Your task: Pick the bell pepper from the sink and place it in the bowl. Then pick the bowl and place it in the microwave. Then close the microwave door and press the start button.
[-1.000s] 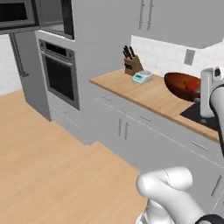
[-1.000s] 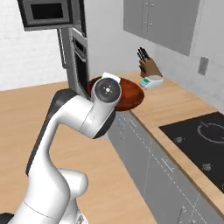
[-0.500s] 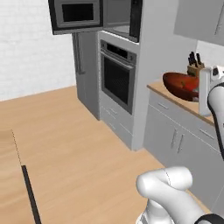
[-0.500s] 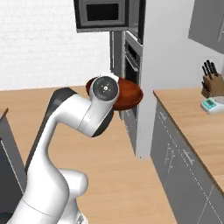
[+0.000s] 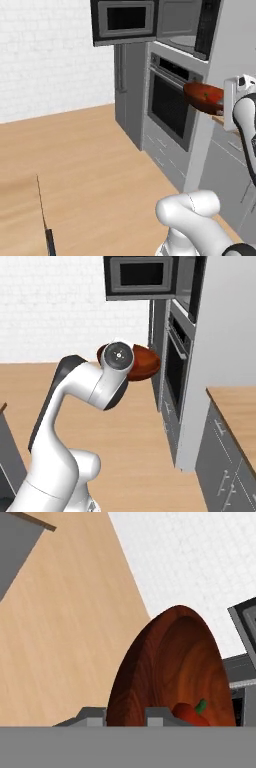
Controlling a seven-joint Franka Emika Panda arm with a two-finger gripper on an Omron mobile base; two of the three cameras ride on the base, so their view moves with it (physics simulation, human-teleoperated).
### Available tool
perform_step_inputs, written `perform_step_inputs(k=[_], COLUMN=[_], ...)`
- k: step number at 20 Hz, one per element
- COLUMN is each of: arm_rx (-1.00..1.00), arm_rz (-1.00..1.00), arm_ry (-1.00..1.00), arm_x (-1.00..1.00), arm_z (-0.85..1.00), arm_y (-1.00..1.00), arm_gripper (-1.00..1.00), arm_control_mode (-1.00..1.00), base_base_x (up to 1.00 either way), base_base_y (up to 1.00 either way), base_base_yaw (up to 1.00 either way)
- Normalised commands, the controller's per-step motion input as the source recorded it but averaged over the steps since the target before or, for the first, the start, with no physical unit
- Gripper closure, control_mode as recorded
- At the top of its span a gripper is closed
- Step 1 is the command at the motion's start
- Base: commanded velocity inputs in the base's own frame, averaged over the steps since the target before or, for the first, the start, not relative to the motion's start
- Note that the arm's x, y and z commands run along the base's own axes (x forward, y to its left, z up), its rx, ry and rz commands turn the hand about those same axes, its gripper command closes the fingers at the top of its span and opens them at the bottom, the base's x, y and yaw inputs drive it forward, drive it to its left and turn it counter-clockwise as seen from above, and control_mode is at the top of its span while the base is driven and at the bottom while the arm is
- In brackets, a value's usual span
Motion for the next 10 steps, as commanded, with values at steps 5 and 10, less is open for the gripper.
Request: perform_step_inputs(k=[5, 10], arm_rx=[0.0, 0.0], arm_rz=[0.0, 0.0], arm_ry=[0.0, 0.0], arm_x=[0.0, 0.0], arm_z=[0.0, 0.0], arm_y=[0.0, 0.0], arm_gripper=[1.0, 1.0], arm_control_mode=[1.0, 1.0], base_base_x=[1.0, 0.88], base_base_y=[0.05, 0.06], base_base_yaw=[0.03, -0.03])
